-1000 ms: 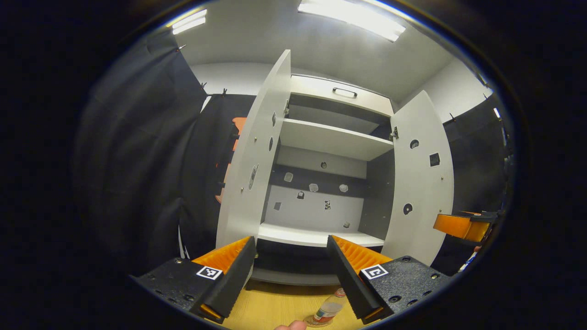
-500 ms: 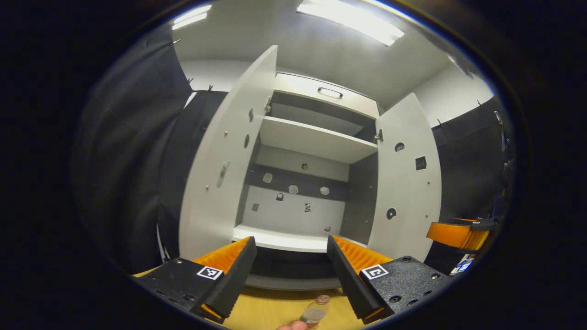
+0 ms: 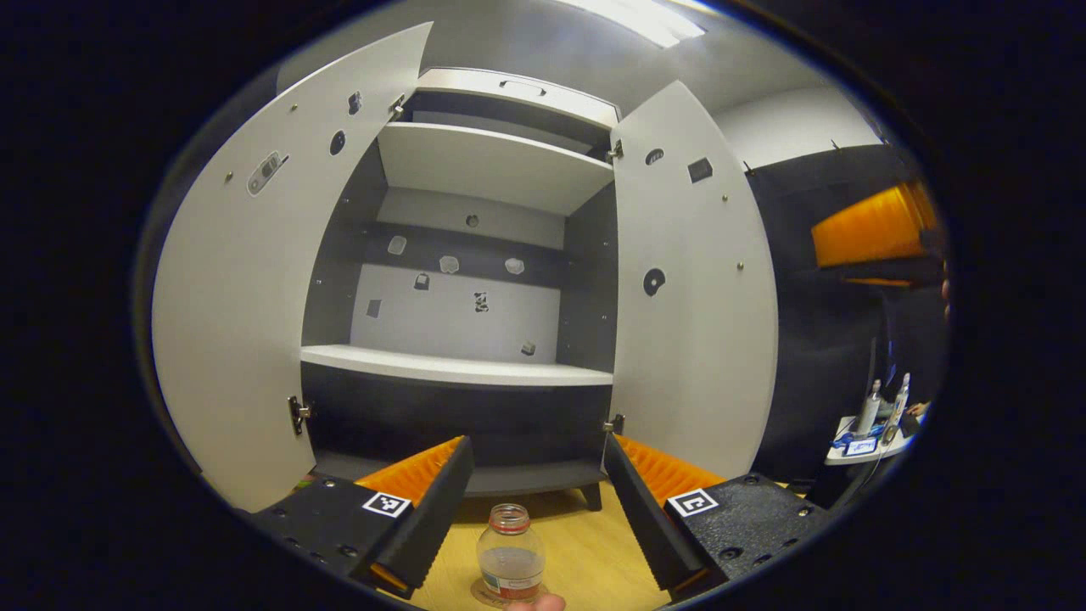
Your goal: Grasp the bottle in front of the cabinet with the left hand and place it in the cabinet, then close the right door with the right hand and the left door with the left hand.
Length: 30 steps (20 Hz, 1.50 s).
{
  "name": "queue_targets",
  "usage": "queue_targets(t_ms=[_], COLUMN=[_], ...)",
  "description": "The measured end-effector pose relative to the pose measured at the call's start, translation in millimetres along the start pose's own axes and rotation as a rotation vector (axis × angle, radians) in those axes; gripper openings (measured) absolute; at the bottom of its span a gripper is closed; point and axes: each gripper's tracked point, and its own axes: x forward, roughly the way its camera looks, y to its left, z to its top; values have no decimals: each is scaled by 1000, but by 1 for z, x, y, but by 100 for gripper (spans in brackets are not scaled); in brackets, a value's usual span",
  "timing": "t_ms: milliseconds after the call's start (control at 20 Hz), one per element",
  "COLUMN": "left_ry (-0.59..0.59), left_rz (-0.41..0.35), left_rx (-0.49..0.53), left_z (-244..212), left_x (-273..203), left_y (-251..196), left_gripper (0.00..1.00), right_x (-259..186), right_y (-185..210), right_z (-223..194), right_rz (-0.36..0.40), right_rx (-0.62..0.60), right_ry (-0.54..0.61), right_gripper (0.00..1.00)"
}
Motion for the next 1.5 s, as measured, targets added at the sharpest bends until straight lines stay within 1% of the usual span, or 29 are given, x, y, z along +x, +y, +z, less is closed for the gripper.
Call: queue_targets(t_ms=[150,250,450,700,850,900,950,1000,1150,1200,1250,1400,1500], left_ry=[24,49,84,126,188,198,205,213,235,232,218,117,103], left_rz=[53,79,136,190,177,173,162,153,170,184,196,245,285], left_rx=[75,91,43,14,9,18,35,51,57,49,45,33,10], left_z=[-48,-77,-114,-153,-175,-177,-174,-170,-141,-123,-101,-20,25], left_x=[6,7,8,7,5,2,3,1,-7,-11,-14,-19,-18], left_y=[6,10,18,28,23,21,18,16,11,10,8,7,10], left_gripper=[95,95,95,95,95,90,78,72,70,70,71,70,70], right_x=[-6,-8,-8,-7,-1,2,4,7,19,23,27,33,32], right_y=[-4,-5,-3,4,4,4,6,7,0,-4,-10,-23,-34], right_z=[-3,-3,-8,-15,-17,-17,-16,-15,-18,-20,-22,-20,-16], right_rz=[-10,-17,-15,18,55,78,109,138,217,238,253,308,330], right_rx=[-9,-9,-19,-17,-44,-52,-52,-44,-6,0,7,14,11], right_ry=[13,23,52,86,90,85,77,67,60,65,74,72,55], right_gripper=[96,96,96,96,96,96,95,96,96,96,95,96,96])
